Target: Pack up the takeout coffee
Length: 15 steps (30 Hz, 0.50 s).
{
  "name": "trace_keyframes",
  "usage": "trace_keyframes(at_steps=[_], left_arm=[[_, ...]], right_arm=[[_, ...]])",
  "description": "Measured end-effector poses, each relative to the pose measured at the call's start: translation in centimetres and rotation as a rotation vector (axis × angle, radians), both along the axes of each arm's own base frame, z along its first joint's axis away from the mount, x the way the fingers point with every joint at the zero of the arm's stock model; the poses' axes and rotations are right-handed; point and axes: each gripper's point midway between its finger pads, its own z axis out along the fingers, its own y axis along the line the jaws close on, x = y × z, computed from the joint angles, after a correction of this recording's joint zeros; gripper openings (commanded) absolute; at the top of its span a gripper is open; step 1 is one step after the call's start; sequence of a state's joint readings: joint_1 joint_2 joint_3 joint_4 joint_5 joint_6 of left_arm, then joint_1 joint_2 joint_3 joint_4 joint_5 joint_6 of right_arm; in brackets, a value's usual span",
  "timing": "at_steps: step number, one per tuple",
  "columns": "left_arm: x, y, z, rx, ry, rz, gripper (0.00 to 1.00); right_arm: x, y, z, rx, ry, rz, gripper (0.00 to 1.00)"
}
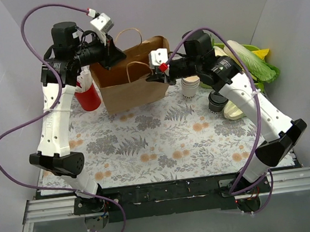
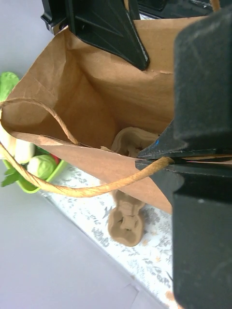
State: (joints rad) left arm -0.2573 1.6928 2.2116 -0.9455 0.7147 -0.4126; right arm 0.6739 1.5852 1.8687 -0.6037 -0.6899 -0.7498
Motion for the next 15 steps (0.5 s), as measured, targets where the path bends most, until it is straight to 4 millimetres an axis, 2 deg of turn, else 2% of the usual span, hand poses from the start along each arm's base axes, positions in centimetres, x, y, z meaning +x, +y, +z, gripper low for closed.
trace_keyframes(at_steps=[2,4,10,15], left_arm=[[-0.4,0.1,1.7,-0.015,-0.048,0.002,0.0],[-0.8,0.2,2.6,-0.02,-0.072,0.004,0.0],[-1.0,0.2,2.5,-0.026,-0.058,0.004,0.0],[-1.2,-0.1,2.1,-0.039,-0.03,-0.009,0.0]], right_arm=[[-0.3,-0.3,1.5,0.034,-0.017,-0.015,0.01],[-0.4,-0.5,2.3,0.051,-0.018,-0.023,0.01],[-0.6,-0.8,3.4,0.063,-0.001,-0.037,0.01],[-1.0,-1.0,2.9,0.048,0.055,-0.045,0.01]])
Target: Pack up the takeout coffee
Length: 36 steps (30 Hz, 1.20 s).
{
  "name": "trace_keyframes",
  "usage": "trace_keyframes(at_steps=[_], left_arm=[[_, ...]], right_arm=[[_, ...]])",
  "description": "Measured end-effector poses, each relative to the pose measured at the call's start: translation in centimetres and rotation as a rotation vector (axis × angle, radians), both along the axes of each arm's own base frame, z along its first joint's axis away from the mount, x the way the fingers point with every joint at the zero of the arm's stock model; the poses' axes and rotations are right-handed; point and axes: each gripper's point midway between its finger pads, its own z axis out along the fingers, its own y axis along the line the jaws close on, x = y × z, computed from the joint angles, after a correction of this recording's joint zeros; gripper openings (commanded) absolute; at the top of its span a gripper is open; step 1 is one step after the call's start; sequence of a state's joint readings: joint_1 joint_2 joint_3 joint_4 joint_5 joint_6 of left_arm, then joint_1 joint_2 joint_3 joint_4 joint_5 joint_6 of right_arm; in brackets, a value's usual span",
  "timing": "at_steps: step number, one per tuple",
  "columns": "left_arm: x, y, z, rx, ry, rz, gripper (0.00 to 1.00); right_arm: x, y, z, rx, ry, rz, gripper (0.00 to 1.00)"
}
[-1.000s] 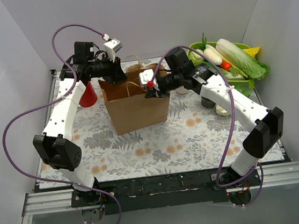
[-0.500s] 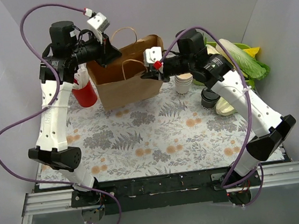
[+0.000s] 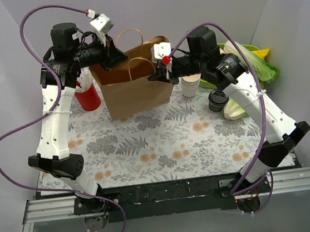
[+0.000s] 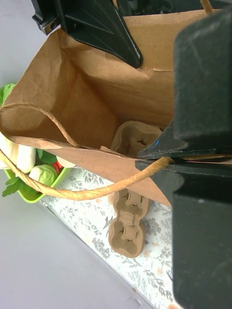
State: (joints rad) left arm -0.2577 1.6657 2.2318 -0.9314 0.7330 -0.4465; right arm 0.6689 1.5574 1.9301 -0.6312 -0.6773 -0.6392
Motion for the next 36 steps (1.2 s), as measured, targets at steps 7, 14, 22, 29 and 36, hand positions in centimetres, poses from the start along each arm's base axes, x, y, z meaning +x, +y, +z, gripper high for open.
trace_keyframes(at_steps=[7,14,22,29,36], left_arm=[[-0.2,-0.3,-3.0,0.007,0.087,-0.019,0.33],[-0.4,0.0,-8.0,0.028,0.162,0.003,0.98],[-0.8,0.4,-11.5,0.048,0.23,0.027,0.98],[-1.9,0.7,-9.0,0.034,0.152,0.023,0.98],[-4.2,1.7,-5.8,0.026,0.073,0.041,0.98]], right_arm=[[-1.0,-0.3,-1.4,-0.033,0.102,-0.001,0.01],[-3.3,-0.8,-6.7,-0.1,0.268,0.015,0.91],[-2.7,-0.8,-9.1,-0.161,0.325,-0.031,0.95],[-3.0,-0.8,-7.6,-0.135,0.264,0.009,0.93],[-3.3,-1.3,-5.7,-0.103,0.239,-0.013,0.91]])
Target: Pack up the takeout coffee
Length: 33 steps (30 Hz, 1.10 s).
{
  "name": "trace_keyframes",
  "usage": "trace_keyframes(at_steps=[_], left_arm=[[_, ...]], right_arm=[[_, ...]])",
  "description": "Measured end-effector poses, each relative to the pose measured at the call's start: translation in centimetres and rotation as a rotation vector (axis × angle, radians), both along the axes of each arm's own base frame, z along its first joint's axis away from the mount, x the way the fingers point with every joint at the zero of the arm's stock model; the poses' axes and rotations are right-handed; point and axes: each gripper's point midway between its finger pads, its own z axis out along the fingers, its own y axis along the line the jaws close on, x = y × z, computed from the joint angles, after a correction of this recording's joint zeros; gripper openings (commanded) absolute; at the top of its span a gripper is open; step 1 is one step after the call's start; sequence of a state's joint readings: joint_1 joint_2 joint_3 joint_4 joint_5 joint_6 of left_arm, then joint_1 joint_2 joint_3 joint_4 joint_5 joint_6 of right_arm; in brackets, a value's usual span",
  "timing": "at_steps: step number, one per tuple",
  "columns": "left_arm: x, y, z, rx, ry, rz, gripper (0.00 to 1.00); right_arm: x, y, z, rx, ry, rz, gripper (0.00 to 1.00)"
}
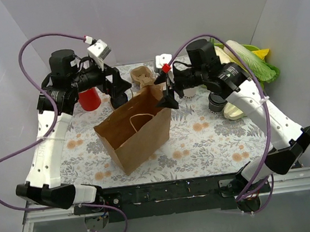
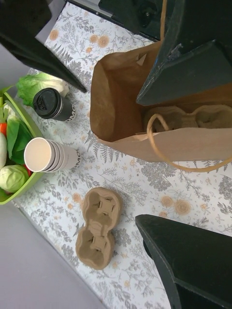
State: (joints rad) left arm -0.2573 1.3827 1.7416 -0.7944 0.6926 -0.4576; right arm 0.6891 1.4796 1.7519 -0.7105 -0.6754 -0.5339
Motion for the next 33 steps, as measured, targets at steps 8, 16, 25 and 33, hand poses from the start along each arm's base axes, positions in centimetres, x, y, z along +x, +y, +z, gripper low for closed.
trace_keyframes(at_steps=[8,16,25,33], left_arm=[[-2.8,2.8,2.9,0.021,-0.119,0.122,0.98],[-1.6,4.0,1.7,0.058,-0.089,0.218,0.98],[-1.2,4.5,1.0,0.083,-0.073,0.247,0.98],[-1.2,4.7,0.8,0.095,-0.074,0.253,0.98]], right_arm=[[8.2,-9.5,1.3,-0.005,-0.007,-0.441,0.9],[14.0,-21.5,-8.4,-0.25,0.187,-0.977,0.95],[15.0,-28.5,-16.3,-0.396,0.401,-1.257,0.78],[15.1,-30.2,-19.0,-0.465,0.427,-1.233,0.62]])
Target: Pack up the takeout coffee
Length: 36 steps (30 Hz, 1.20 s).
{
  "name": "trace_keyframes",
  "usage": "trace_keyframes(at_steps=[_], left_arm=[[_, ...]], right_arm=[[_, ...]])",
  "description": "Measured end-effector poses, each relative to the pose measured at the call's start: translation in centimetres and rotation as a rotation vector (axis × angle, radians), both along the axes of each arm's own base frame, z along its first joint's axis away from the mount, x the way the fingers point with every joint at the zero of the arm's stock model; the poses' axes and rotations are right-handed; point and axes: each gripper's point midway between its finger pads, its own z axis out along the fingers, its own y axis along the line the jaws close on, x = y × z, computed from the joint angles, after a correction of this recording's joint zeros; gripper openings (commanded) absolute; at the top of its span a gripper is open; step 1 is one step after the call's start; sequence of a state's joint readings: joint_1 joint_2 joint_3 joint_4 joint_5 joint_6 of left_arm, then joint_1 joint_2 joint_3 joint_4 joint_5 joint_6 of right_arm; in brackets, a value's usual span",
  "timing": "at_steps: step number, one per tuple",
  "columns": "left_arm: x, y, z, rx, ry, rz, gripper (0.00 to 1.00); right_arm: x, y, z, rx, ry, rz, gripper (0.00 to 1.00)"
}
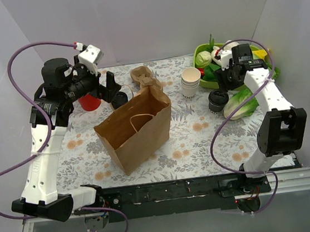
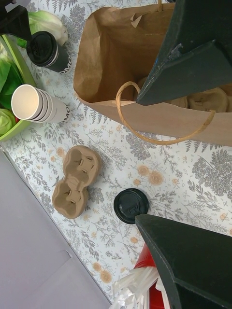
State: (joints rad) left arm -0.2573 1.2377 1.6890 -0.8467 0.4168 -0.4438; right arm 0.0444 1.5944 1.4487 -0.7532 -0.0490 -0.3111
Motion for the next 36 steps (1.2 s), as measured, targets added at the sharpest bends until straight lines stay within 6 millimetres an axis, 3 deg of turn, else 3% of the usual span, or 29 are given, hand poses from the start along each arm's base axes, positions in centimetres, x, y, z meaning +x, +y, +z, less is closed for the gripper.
trace_keyframes(at_steps=[8,12,15,28,36], left_arm=[[0.2,0.3,0.0,0.004,-0.002,0.011,0.98],[0.2,0.4,-0.1,0.004,0.0,0.015,0.98],[0.2,0.5,-0.1,0.005,0.004,0.018,0.98],[0.2,0.5,-0.5,0.007,0.013,0.018,0.98],[0.3,0.7,-0.7,0.008,0.021,0.022,0.98]], right_arm=[[0.3,-1.2,-3.8,0.039,0.109,0.01,0.41],[0.3,-1.2,-3.9,0.067,0.108,0.035,0.25],[0.2,-0.8,-3.8,0.086,0.109,0.073,0.2],[-0.2,2.4,-3.7,0.188,0.168,0.447,0.16],[-2.2,4.8,-2.6,0.242,0.132,0.738,0.21]])
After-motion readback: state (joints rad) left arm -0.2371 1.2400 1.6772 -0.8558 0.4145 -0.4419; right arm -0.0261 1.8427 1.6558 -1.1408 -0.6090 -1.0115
